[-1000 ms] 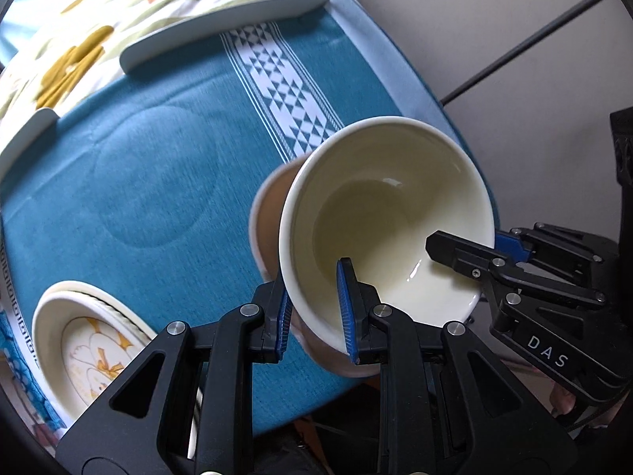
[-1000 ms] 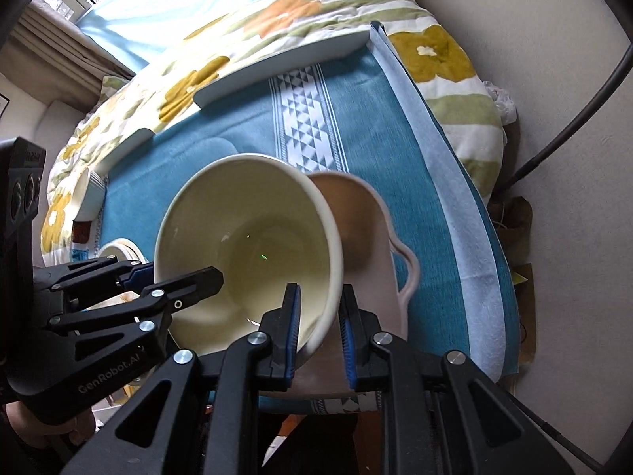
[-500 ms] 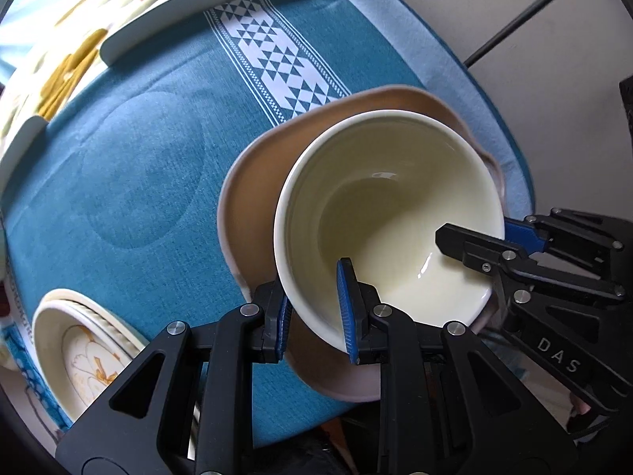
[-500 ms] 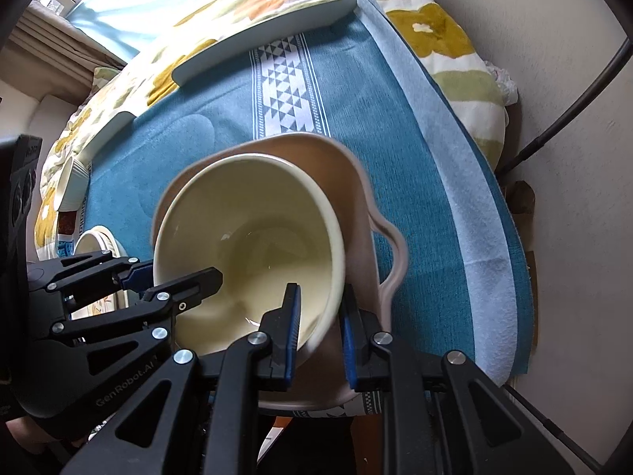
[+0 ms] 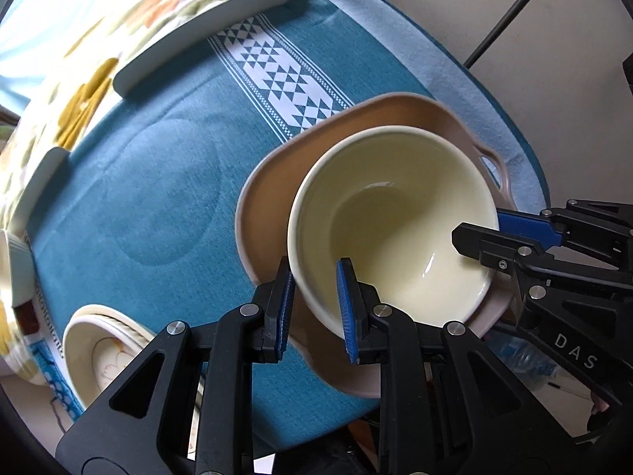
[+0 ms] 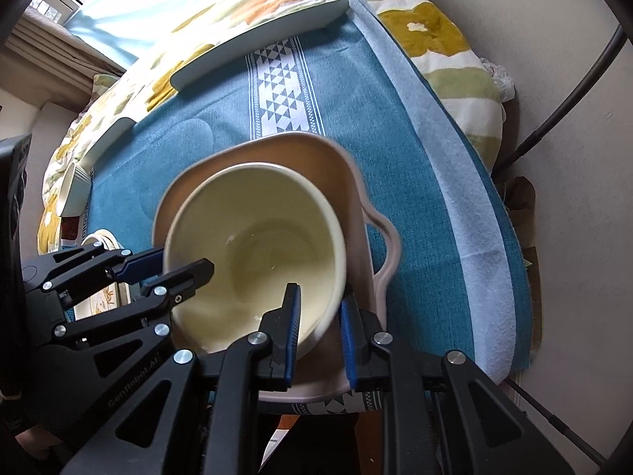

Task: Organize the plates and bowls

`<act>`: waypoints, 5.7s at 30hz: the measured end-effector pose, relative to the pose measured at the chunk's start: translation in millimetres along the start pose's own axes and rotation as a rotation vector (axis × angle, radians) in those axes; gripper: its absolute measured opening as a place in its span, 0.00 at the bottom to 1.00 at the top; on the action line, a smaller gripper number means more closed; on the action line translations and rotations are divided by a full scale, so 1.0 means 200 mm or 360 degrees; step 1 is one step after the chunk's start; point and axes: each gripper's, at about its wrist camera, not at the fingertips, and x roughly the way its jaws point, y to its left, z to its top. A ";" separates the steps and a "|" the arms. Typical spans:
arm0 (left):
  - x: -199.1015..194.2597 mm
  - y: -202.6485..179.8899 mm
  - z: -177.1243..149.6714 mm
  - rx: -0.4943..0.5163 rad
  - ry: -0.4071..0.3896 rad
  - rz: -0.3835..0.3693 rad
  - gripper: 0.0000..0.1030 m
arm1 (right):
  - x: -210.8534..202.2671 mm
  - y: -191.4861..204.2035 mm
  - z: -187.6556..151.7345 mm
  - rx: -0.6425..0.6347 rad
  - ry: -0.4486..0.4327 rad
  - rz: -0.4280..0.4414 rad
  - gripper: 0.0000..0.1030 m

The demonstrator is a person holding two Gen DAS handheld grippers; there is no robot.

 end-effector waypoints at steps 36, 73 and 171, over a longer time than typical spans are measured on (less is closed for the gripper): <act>-0.90 1.19 -0.71 -0.1219 -0.0692 0.0479 0.99 | -0.29 1.07 0.35 -0.0878 -0.0484 0.0329 0.93; -0.03 2.40 -0.82 -0.1837 -0.0501 0.0102 0.22 | 0.92 2.27 0.77 -0.1279 0.0165 0.0517 0.18; -0.16 -0.10 -0.13 -0.0275 -0.0157 0.0222 0.22 | -0.13 0.03 -0.02 -0.0255 -0.0205 0.0068 0.17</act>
